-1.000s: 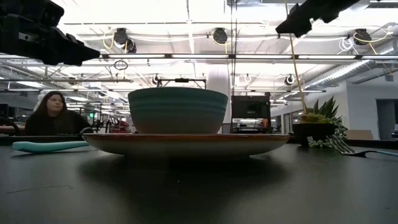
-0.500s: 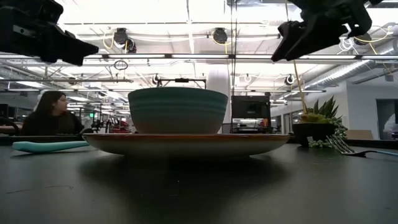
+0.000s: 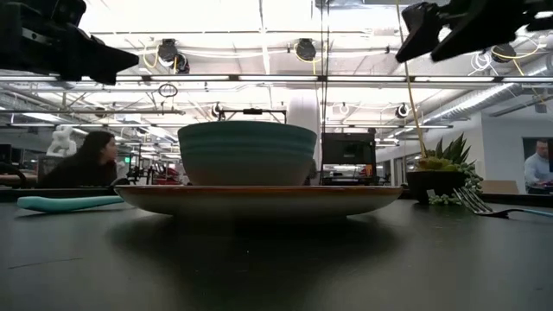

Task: Set table place
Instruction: Put the blue fork on the orange plate to the right of the green bowl

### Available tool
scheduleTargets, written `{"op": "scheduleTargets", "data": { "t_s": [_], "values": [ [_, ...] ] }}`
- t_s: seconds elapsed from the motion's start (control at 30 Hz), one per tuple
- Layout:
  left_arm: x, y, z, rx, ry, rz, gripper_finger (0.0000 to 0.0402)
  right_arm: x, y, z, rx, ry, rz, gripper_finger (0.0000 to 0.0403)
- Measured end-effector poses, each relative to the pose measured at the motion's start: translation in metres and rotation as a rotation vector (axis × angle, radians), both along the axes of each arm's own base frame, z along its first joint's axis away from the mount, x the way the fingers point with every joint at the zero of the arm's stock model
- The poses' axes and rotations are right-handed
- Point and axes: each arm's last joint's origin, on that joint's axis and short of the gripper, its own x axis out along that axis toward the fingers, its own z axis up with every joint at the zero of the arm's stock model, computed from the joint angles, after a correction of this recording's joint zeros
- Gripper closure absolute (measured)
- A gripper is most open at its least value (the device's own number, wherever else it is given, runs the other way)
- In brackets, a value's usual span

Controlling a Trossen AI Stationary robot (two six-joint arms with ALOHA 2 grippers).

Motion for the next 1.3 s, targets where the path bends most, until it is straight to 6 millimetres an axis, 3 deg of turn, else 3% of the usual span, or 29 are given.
{"op": "scheduleTargets", "data": {
  "t_s": [0.3,0.4,0.63,0.9,1.1,1.3],
  "values": [
    [0.000,0.002,0.004,0.078,-0.034,0.077,0.0376,-0.007,0.005,0.007,0.089,-0.047,-0.024,0.0160],
    [0.000,0.004,0.008,0.062,-0.082,0.139,0.0376,-0.008,-0.005,0.005,0.114,-0.019,-0.156,0.0160],
    [-0.001,0.005,0.013,0.022,-0.130,0.183,0.0376,-0.018,-0.023,0.007,0.259,0.224,-0.504,0.0160],
    [-0.001,0.005,0.011,0.055,-0.110,0.184,0.0376,-0.015,-0.020,0.002,0.719,0.329,-0.869,0.0161],
    [-0.001,0.005,0.010,0.050,-0.101,0.177,0.0376,-0.012,-0.020,-0.004,0.838,0.336,-1.046,0.0161],
    [-0.001,0.005,0.010,0.039,-0.101,0.176,0.0376,-0.012,-0.019,-0.025,0.943,0.385,-1.222,0.0161]
  ]
}}
